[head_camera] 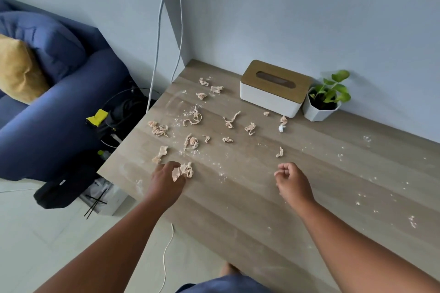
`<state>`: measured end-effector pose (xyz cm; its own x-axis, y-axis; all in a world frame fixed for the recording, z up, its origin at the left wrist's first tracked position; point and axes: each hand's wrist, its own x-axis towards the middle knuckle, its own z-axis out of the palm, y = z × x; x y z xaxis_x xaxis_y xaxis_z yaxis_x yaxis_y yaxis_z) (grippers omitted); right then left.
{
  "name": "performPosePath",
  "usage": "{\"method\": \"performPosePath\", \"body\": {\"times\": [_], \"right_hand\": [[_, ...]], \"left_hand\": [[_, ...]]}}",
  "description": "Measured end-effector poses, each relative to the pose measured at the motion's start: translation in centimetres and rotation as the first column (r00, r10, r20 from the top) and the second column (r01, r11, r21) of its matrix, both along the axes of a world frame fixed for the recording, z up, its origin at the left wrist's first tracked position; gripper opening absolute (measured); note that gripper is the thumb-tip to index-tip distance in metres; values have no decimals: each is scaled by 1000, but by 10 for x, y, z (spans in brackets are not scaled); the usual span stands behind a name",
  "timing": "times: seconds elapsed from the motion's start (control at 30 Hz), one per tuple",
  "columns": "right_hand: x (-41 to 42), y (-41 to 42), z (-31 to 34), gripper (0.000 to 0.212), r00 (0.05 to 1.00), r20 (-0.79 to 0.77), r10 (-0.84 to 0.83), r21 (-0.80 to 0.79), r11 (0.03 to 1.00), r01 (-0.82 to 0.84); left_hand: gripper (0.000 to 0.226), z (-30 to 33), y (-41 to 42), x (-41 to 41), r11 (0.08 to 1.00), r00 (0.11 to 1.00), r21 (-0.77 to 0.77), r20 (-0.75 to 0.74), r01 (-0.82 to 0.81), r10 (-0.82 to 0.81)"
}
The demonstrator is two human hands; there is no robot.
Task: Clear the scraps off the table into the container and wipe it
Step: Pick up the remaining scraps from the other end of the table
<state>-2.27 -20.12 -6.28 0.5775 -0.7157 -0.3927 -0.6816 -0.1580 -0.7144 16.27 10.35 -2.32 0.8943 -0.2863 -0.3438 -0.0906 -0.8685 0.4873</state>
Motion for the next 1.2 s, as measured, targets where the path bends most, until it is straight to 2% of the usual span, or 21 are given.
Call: {"method": "performPosePath", "body": {"times": [0.2, 0.33, 0.4, 0.5, 0.57, 0.63, 0.87, 1.03, 1.2], "right_hand": [[34, -18, 0, 22, 999, -42, -5, -91, 996, 2], [47, -25, 2, 53, 993, -110, -33, -166, 986, 14], [51, -28, 2, 59, 988, -148, -33, -195, 981, 4], [56, -30, 0, 44, 977, -215, -15, -232, 972, -36], [58, -29, -3, 25, 969, -246, 5, -265, 962, -73], [59, -28, -6, 15, 968, -251, 26, -292, 951, -102], [51, -27, -5, 16, 973, -219, 75, -327, 934, -145], [46, -30, -2, 10, 981, -186, 58, -301, 947, -114], [39, -30, 2, 14, 986, -144, 79, -278, 953, -117]], "left_hand": [[50, -23, -11, 15, 992, 1000, 123, -2, 20, -20], [61, -35, -15, 20, 979, 1000, 206, 22, -6, 1], [64, -38, -17, 21, 976, 1000, 216, 28, -10, 4], [62, -40, -22, 19, 981, 1000, 196, -11, 2, 1], [55, -40, -25, 17, 987, 999, 157, -30, 17, -13], [42, -41, -26, 16, 991, 999, 122, -18, 47, -45], [9, -43, -26, 25, 983, 990, 124, -1, 139, -140], [11, -33, -33, 26, 987, 991, 88, 10, 133, -135], [15, -20, -44, 26, 986, 987, 58, 16, 159, -160]]}}
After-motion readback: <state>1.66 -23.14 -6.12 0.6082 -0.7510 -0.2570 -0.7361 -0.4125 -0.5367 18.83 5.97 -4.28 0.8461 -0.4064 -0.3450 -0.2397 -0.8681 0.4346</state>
